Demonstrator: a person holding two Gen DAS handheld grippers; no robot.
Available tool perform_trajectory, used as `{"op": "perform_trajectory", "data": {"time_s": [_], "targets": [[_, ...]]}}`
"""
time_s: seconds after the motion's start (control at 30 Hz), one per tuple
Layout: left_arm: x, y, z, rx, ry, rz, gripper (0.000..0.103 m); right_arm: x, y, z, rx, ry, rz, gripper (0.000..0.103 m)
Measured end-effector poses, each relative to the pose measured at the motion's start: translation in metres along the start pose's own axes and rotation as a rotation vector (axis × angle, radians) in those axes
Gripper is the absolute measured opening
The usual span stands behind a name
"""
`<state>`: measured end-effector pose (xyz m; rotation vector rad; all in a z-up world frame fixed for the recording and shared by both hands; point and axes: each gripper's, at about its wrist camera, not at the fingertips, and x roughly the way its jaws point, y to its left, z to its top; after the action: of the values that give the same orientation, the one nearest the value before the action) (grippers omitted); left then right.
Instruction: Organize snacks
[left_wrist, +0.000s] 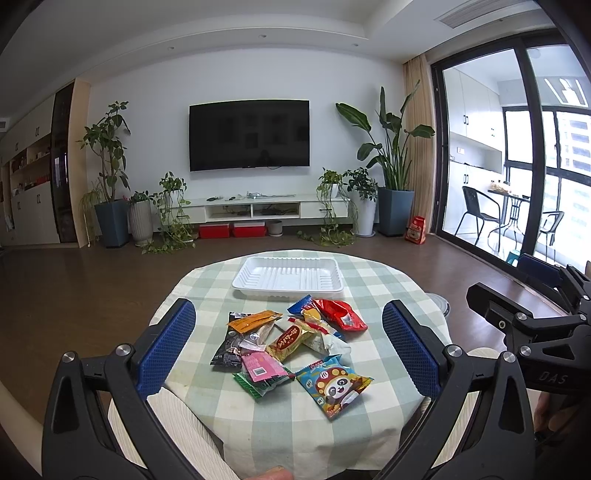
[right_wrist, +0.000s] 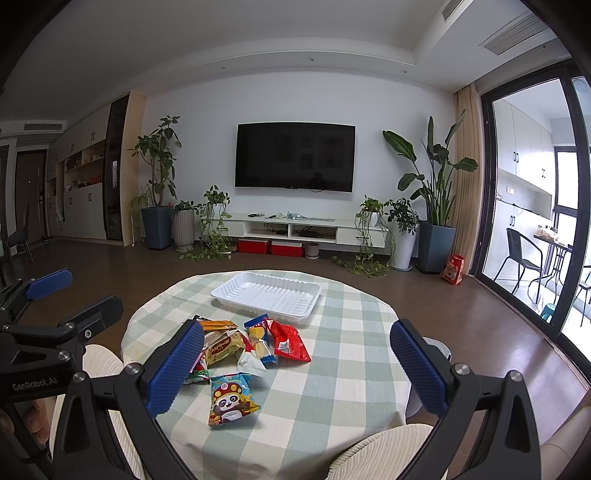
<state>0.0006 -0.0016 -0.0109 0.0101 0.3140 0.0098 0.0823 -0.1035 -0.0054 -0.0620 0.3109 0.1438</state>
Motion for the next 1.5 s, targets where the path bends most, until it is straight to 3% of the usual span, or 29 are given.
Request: {"op": "perform_trajectory", "data": {"time_s": [1.13, 1.5], "targets": [[-0.003, -0.001, -0.004, 0.0, 0.009, 0.0, 0.103, 0.001, 0.001, 0.0, 0.0, 0.0, 0.003, 0.103], [0.032, 0.007, -0.02, -0.03, 0.15, -0.043, 0.103, 0.001, -0.004, 0.002, 0.013, 0.045, 0.021, 0.103]]}}
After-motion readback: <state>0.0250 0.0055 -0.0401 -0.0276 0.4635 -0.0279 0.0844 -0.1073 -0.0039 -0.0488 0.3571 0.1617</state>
